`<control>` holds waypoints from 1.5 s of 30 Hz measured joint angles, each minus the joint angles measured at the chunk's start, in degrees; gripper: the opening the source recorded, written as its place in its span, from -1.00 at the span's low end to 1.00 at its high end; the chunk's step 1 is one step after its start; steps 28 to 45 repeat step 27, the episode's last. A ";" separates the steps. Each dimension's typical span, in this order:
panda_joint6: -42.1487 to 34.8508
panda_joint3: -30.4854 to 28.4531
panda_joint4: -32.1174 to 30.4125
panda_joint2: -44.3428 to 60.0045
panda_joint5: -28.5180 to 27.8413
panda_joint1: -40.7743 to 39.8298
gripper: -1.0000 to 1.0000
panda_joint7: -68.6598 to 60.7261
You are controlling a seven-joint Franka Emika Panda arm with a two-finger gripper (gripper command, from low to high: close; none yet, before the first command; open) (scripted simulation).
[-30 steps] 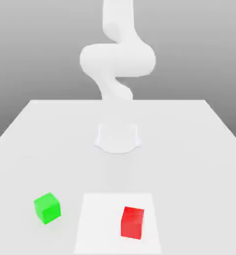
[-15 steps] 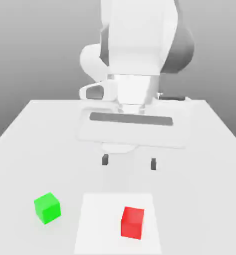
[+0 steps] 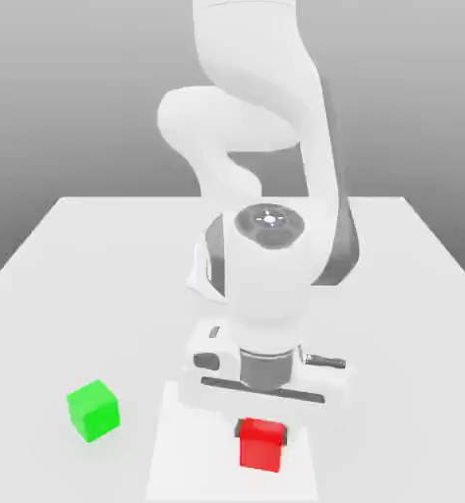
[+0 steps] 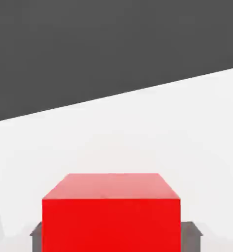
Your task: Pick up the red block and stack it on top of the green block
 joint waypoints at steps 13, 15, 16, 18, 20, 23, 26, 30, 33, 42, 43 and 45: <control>-11.54 -4.22 -3.29 -14.77 3.57 -11.82 -1.00 -11.83; -12.55 -5.91 -3.95 -16.47 3.94 -16.16 -1.00 -15.80; -13.05 -6.46 -4.28 -17.32 4.24 -18.59 -1.00 -17.87; -13.70 -8.50 -4.88 -18.60 5.04 -22.39 -1.00 -21.90; -11.38 -8.14 -4.98 -16.39 5.77 -26.56 -1.00 -23.64; -5.97 -6.26 -4.78 -10.76 6.18 -24.80 -1.00 -24.29; -4.18 -6.10 -4.71 -8.90 6.32 -24.77 1.00 -24.41; -4.18 -6.10 -4.71 -8.90 6.32 -24.77 1.00 -24.41; -4.18 -6.10 -4.71 -8.90 6.32 -24.77 1.00 -24.41; -4.18 -6.10 -4.71 -8.90 6.32 -24.77 1.00 -24.41; -4.18 -6.10 -4.71 -8.90 6.32 -24.77 1.00 -24.41; -4.18 -6.10 -4.71 -8.90 6.32 -24.77 1.00 -24.41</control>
